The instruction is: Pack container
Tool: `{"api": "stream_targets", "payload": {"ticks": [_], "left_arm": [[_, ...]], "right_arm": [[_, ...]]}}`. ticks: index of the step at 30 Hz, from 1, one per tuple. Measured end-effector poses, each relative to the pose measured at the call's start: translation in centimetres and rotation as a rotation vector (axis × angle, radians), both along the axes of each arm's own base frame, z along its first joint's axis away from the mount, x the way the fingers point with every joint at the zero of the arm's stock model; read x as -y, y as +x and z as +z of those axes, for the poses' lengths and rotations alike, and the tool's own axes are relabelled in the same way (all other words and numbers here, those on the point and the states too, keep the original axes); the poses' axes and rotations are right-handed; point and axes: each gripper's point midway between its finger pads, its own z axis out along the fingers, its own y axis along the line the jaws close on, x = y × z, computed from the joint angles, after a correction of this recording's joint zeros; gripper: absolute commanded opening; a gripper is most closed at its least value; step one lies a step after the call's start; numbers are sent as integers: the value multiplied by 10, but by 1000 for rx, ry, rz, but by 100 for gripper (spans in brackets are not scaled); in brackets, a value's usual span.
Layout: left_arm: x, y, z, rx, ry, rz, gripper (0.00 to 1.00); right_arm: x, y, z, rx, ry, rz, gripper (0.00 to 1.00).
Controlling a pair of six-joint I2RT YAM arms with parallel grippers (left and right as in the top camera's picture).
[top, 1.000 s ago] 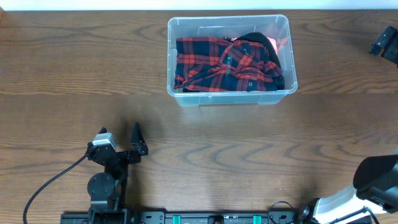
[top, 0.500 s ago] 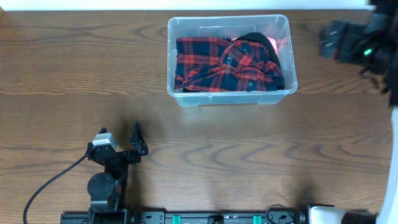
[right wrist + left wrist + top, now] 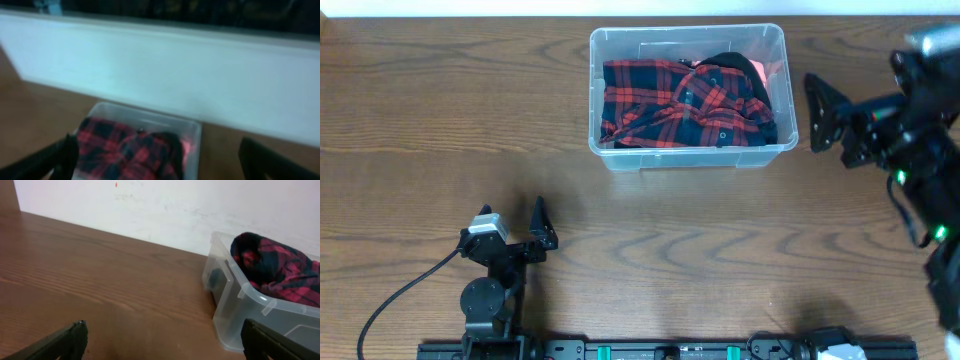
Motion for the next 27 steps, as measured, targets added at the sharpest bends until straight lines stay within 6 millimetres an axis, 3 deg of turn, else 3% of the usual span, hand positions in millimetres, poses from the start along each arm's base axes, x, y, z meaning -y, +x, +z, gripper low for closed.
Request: {"api": "stream_targets", "payload": {"ticks": [4,7,10,15,23,27], "left_arm": [[0,0,0,-1,0,0,98],[0,0,0,-1,0,0,98],[0,0,0,-1,0,0,98],[0,0,0,-1,0,0,98],[0,0,0,-1,0,0,98],[0,0,0,-1,1,0,98]], "right_arm": [[18,-4,-27,154,-3,-56,99],[28,-9,-67,198,0,-89,99],[34,-16,-123,194,-3,-109,99],[33,-30,-183,202,-1,-100,99],[30,-45,-257,203,47,-84,99],[30,-46,-278,176,67,-83,99]]}}
